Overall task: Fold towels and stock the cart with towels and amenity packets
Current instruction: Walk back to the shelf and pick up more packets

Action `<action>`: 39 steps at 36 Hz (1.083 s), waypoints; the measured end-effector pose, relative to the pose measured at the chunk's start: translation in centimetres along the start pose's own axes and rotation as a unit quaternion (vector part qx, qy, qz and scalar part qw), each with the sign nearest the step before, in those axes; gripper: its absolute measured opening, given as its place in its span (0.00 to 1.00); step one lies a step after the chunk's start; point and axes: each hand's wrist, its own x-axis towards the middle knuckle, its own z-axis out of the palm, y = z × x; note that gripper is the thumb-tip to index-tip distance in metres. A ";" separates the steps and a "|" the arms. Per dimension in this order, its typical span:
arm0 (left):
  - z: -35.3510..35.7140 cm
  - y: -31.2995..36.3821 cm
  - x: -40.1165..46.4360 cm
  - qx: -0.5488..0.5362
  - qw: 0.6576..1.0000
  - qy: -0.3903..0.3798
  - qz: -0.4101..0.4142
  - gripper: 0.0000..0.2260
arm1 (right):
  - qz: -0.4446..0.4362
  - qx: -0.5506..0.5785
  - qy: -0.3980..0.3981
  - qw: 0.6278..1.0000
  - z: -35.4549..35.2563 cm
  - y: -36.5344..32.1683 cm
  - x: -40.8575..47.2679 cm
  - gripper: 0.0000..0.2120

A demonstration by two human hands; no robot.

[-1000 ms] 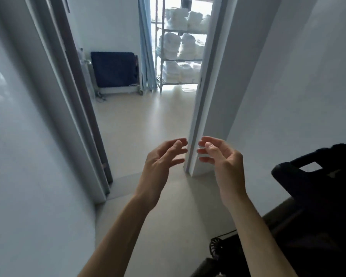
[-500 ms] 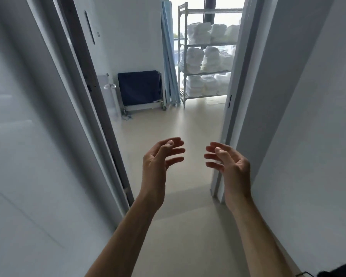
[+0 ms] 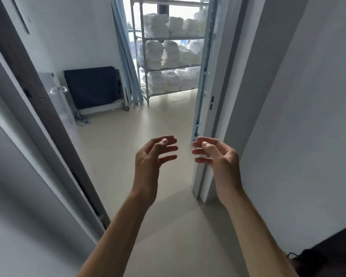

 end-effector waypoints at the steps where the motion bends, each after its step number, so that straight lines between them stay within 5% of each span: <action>1: -0.8 -0.1 1.0 -0.002 1.000 -0.006 -0.004 0.15 | 0.003 -0.004 0.007 1.000 0.8 0.2 0.6 0.09; 12: -6.6 -2.7 10.4 -0.008 1.000 -0.002 -0.028 0.14 | 0.031 -0.006 0.020 0.999 6.1 3.0 8.7 0.09; 39: -11.3 -9.8 50.4 0.043 0.990 0.133 -0.028 0.11 | 0.074 0.024 -0.102 0.992 22.4 13.9 49.5 0.09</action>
